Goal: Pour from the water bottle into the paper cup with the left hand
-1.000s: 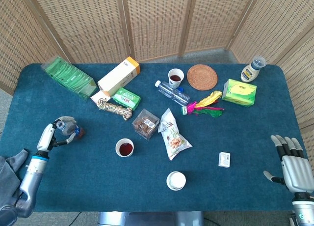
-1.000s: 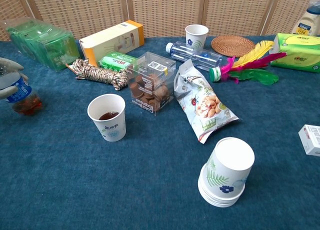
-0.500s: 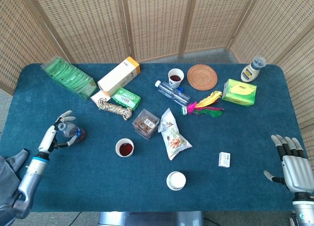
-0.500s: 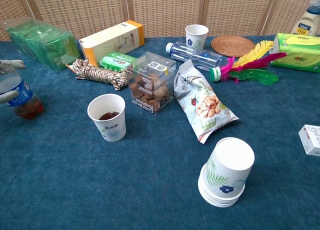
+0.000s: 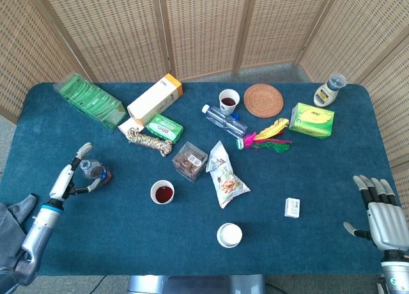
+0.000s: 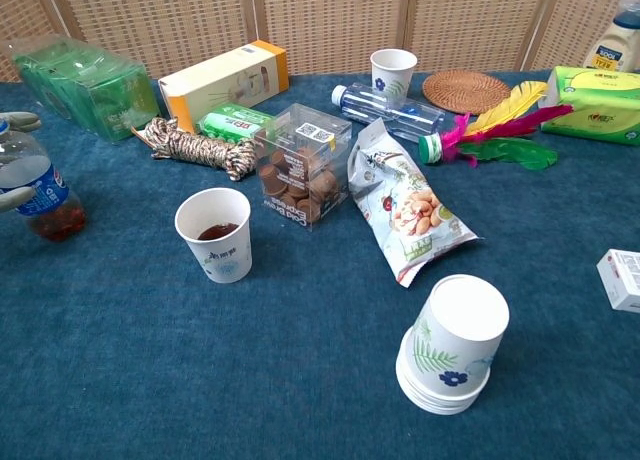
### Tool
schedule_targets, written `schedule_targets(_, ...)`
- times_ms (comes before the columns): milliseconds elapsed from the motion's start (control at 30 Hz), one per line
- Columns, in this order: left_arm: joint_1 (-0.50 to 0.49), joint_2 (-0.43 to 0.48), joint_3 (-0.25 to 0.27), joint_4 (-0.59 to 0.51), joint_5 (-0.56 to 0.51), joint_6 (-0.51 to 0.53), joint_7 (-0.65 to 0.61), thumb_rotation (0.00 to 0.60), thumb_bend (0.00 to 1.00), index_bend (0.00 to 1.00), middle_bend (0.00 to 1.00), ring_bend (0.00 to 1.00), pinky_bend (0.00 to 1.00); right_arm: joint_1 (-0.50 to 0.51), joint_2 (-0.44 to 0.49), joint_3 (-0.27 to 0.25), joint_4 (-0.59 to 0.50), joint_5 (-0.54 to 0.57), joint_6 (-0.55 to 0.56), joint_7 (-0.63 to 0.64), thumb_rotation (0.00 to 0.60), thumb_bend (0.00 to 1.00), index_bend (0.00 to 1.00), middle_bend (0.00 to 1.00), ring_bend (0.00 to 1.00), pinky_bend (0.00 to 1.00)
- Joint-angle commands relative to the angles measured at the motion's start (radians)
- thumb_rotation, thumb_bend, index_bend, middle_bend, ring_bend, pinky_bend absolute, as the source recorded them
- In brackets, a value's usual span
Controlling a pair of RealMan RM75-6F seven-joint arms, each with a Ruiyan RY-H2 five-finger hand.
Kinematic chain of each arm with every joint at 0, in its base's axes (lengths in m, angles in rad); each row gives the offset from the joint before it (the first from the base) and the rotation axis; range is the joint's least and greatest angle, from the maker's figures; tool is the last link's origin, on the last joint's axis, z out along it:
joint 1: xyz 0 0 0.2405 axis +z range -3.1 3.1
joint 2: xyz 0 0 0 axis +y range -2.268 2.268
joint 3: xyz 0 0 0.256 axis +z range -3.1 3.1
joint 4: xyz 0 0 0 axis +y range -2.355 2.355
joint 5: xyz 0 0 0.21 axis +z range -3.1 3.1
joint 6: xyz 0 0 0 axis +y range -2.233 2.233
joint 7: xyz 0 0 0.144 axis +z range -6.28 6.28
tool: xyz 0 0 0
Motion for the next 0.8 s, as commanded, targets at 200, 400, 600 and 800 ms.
schedule_targets(200,0.003,-0.003,0.006,0.011,0.008,0.014,-0.008,0.6,0.37,0.0,0.0,0.0,0.04,0.0,0.001,-0.001,-0.002,-0.001,0.0,-0.001,0.6,0.0,0.0,0.0,0.0,0.0)
schedule_targets(400,0.009,-0.002,0.007,0.015,0.008,0.024,-0.009,0.6,0.37,0.0,0.0,0.0,0.03,-0.001,0.001,-0.002,-0.003,-0.004,0.002,-0.001,0.6,0.0,0.0,0.0,0.0,0.0)
schedule_targets(600,0.017,-0.001,0.008,0.016,0.007,0.031,-0.012,0.6,0.37,0.0,0.0,0.0,0.03,-0.001,0.002,-0.003,-0.005,-0.005,0.001,0.0,0.6,0.0,0.0,0.0,0.0,0.0)
schedule_targets(800,0.036,0.007,0.009,0.013,0.005,0.054,-0.004,0.6,0.37,0.0,0.0,0.0,0.01,-0.001,0.003,-0.005,-0.007,-0.009,0.002,0.0,0.6,0.0,0.0,0.0,0.0,0.0)
